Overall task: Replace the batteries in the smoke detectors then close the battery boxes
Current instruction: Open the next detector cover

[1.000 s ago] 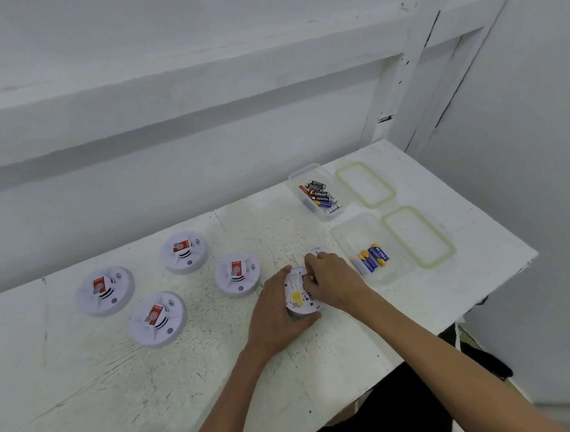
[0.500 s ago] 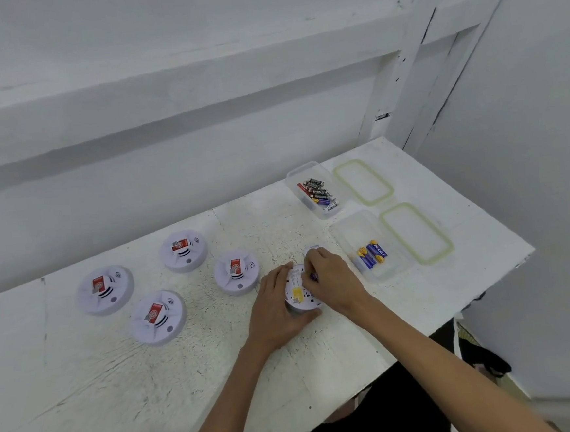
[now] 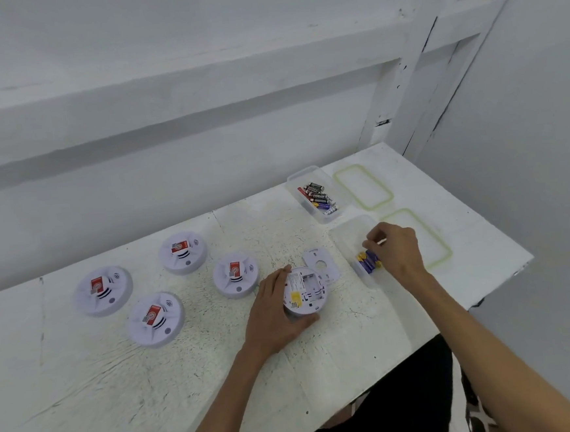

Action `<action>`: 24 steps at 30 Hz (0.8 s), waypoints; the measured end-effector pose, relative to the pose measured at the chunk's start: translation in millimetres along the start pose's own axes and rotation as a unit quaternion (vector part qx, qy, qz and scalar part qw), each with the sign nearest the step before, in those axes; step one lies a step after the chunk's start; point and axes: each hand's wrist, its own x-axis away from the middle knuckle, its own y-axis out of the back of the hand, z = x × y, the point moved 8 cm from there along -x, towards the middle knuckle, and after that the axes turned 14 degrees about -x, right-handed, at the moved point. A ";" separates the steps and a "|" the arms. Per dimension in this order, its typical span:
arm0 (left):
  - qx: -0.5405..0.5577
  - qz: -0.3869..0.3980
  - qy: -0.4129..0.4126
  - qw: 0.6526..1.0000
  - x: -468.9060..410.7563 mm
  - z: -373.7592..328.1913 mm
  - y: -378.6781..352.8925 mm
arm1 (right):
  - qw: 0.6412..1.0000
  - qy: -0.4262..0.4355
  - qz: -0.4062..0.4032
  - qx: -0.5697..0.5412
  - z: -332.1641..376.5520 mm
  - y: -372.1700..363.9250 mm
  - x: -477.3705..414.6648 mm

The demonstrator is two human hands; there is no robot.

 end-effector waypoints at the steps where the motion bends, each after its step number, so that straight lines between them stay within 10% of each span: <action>1: 0.003 0.001 0.000 1.000 0.1 -0.8 0.6 | 1.000 -0.004 0.012 0.015 -6.2 -2.2 -1.4; 24: 0.017 0.000 0.007 1.000 0.0 -2.6 3.9 | 0.978 0.004 0.094 0.187 -20.5 -19.1 -1.0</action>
